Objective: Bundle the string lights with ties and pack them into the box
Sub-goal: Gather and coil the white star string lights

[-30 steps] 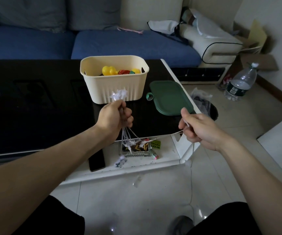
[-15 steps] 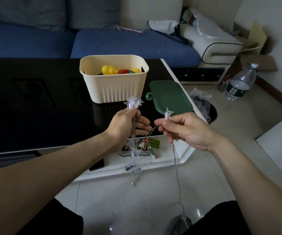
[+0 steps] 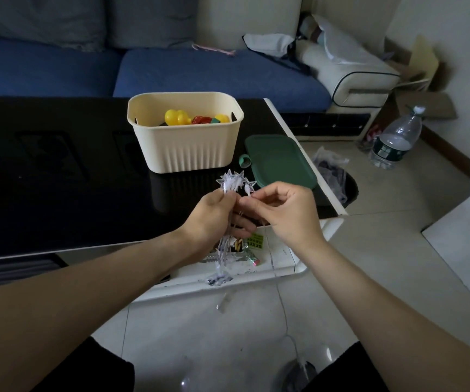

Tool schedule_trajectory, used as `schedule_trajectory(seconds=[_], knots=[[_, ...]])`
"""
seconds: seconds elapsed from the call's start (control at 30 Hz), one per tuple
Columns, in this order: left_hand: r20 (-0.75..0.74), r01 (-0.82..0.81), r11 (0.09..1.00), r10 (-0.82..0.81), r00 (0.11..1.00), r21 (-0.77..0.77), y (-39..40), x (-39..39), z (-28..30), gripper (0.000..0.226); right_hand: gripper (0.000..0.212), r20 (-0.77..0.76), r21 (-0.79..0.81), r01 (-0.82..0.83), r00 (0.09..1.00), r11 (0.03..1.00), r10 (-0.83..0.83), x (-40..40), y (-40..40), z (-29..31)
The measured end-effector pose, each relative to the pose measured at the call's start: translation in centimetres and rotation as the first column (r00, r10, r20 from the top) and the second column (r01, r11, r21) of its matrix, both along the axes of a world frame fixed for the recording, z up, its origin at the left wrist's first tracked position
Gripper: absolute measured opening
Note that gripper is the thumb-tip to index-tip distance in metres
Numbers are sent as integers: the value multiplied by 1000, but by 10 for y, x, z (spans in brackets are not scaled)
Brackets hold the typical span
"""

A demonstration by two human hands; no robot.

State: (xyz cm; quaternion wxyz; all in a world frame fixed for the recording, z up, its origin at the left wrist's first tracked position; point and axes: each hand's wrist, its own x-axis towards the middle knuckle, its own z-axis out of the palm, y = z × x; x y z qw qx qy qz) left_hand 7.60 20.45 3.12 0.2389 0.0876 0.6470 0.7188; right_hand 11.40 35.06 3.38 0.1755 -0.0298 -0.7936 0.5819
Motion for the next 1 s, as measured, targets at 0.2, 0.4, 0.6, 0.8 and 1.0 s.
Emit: schedule_trajectory(seconds=[0.2,0.4,0.6,0.8,1.0], knots=[[-32,-47,999,47,998,-24,2,0,-1,28,14,128,-229,116,988,966,-89,0,-22,-8],[-133,-137,977,116,984,-161,-3,-6,-9,27,1,170,-182,64,985,981,-33,-1,-29,-9],[-206,-181,931,119,971,-316,-4,-8,-15,39,12,211,-150,26,977,988,6,-2,-33,-11],[-183,-162,924,103,978,-347,-2,-10,-17,44,9,143,-113,50,989,992,-34,-3,-37,-17],[-121,-229,927,201,972,-299,-5,-12,-17,33,25,77,280,-6,997,960,-16,-5,-40,-18]])
